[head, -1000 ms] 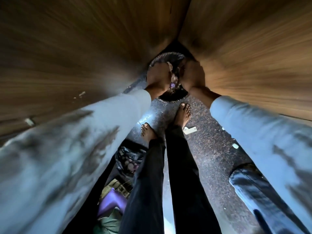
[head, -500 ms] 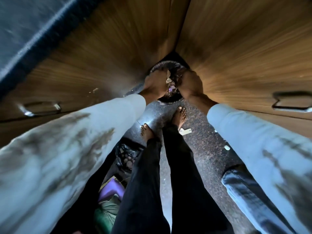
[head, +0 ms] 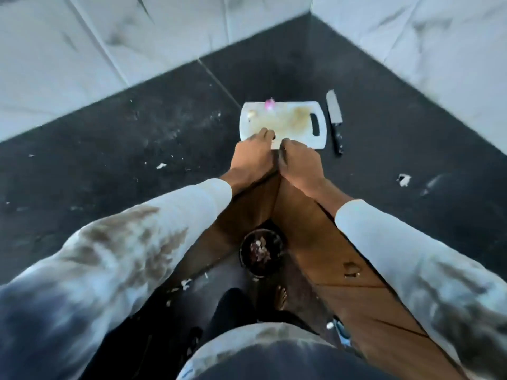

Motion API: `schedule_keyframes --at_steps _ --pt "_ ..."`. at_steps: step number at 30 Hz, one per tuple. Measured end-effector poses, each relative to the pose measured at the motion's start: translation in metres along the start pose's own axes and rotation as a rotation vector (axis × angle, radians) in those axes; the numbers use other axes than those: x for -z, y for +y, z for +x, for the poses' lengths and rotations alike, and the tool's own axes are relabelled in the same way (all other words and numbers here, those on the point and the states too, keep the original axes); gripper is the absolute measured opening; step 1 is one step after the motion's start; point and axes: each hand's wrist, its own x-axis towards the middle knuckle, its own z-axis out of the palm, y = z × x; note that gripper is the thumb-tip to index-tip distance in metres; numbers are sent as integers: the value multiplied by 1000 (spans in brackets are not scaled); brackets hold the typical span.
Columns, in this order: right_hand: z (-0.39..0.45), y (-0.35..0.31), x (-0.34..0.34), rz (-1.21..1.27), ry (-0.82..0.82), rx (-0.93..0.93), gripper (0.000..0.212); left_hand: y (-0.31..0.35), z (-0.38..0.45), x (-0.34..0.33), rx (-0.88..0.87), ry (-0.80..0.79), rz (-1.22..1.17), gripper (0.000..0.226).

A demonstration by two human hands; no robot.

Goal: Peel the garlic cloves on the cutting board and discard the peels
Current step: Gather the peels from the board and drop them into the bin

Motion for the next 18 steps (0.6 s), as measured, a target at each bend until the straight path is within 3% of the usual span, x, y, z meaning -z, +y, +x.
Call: schedule_keyframes --at_steps 7,13,18 --pt "71 11 41 62 19 -16 20 -34 46 27 210 42 -104 41" --pt "123 23 20 131 -3 -94 18 -79 84 7 379 18 -207 41" --pt "161 27 -16 77 -60 -120 24 -117 118 -18 390 -60 -261 42"
